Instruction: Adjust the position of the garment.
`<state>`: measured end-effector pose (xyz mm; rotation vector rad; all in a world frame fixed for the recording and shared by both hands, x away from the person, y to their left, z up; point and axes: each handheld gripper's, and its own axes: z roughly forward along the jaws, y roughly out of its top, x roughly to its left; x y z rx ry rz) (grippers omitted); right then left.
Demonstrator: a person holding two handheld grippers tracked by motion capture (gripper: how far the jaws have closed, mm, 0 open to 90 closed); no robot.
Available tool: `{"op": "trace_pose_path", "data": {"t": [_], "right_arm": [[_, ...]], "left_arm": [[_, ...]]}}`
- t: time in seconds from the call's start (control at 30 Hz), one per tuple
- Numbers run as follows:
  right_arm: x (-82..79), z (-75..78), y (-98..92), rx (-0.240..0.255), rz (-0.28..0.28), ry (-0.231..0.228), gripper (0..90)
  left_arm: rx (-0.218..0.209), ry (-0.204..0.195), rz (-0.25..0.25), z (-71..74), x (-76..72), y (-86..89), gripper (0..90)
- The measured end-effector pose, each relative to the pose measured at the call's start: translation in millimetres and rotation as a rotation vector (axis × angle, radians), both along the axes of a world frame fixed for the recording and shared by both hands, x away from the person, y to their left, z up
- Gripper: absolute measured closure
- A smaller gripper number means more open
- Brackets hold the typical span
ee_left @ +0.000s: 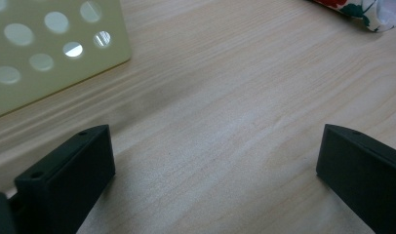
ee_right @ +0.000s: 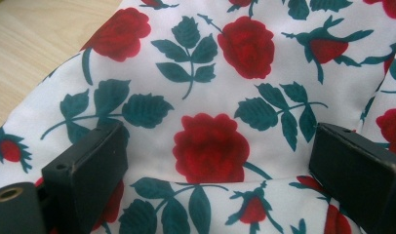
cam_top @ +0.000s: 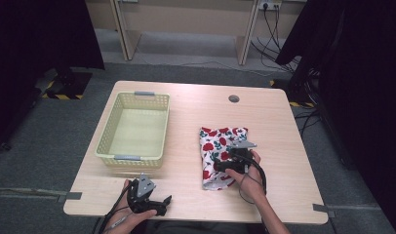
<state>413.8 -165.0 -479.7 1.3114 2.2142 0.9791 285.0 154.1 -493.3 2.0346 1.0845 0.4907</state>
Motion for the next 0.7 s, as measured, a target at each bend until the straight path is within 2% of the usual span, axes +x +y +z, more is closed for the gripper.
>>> {"op": "trace_pose_path", "data": {"t": [0.23,0.4,0.53,0.7], "right_arm": [[0.6,0.4,3.6,0.005,0.003,-0.001,7.2],[0.3,5.1,-2.2,0.049,0.015,-0.005,6.7],[-5.1,12.7,-8.0,0.087,0.054,-0.034,6.7],[-10.9,23.2,-21.1,0.128,0.068,-0.063,6.7]], "left_arm": [[-0.001,-0.001,-0.001,-0.1,0.0,0.1,0.0],[-0.002,-0.002,-0.001,-0.2,-0.1,0.1,0.0],[-0.002,-0.002,-0.001,-0.2,0.0,0.2,0.0],[-0.002,-0.002,-0.001,-0.2,0.0,0.1,0.0]]}}
